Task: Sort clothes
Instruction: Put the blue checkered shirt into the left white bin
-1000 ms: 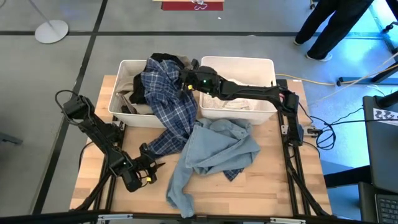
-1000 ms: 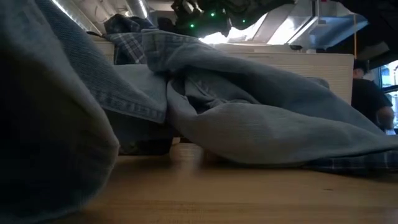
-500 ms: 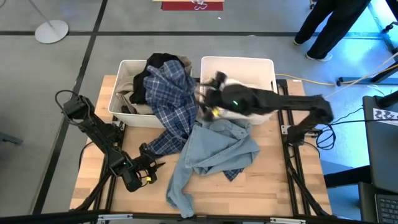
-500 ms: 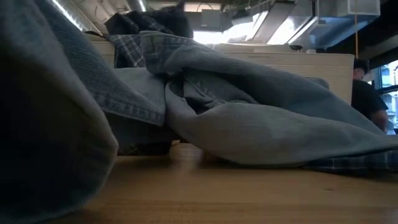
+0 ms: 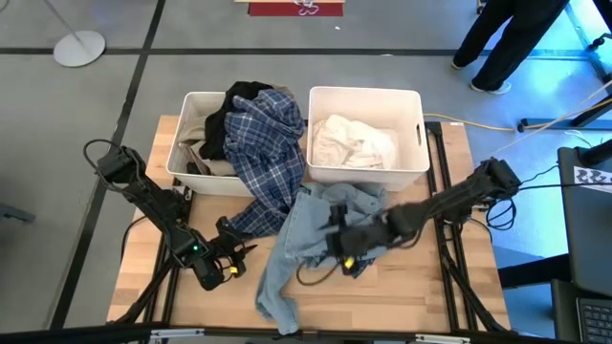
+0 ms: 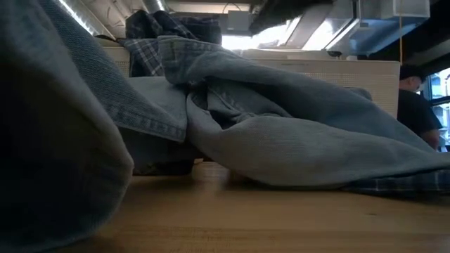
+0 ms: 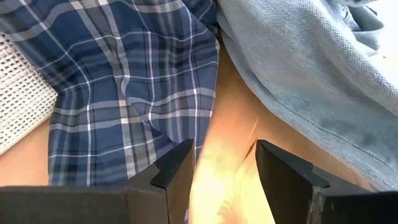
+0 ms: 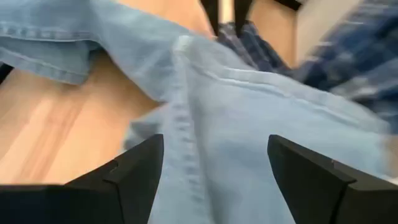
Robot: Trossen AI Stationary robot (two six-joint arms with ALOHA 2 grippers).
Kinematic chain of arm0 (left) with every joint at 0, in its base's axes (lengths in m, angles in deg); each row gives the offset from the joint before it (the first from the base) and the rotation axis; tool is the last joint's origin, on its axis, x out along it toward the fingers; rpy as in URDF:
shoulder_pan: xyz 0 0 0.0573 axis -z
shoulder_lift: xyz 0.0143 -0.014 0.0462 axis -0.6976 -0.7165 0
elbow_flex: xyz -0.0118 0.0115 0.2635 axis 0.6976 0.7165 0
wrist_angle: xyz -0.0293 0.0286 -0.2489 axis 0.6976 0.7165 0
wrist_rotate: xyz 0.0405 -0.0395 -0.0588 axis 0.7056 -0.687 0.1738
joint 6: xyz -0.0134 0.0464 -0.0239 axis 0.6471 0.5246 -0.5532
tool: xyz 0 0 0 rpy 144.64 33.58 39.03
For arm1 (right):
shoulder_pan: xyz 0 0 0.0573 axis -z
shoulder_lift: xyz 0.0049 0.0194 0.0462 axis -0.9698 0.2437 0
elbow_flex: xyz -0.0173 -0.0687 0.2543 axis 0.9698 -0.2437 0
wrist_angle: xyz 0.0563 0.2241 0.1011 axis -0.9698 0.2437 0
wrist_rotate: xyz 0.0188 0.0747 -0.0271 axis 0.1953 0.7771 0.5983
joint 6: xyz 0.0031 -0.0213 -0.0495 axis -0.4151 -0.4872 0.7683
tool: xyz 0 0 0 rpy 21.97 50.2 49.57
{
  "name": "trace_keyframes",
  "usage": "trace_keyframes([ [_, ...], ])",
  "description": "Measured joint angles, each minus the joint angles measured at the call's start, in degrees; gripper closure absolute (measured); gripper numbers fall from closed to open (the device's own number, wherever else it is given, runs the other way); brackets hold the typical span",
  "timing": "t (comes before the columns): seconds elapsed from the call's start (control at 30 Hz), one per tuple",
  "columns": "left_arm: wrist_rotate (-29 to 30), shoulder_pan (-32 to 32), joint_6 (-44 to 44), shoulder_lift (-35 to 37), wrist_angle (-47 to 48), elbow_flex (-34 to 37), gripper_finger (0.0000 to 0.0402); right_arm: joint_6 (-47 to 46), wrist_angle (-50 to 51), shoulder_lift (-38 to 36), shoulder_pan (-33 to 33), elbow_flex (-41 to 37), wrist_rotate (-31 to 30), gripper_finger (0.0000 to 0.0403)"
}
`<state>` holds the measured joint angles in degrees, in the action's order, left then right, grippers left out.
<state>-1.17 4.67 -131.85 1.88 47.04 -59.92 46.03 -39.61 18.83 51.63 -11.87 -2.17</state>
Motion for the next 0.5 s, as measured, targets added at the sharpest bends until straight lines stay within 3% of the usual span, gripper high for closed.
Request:
trace_keyframes([
  [0.2, 0.01, 0.00, -0.32, 0.02, 0.01, 0.00, 0.0237, 1.55, -16.70, 6.38, -0.82, -7.83, -3.39, 0.0113],
  [0.33, 0.26, 0.02, -0.35, 0.02, -0.02, 0.00, 0.0237, 3.07, -19.63, 11.11, 0.57, -7.87, -8.00, 0.0113],
  [0.5, 0.44, 0.07, -0.38, 0.02, -0.14, -0.02, 0.0237, 2.83, -20.37, 14.79, 2.38, -7.82, -9.21, 0.0116],
])
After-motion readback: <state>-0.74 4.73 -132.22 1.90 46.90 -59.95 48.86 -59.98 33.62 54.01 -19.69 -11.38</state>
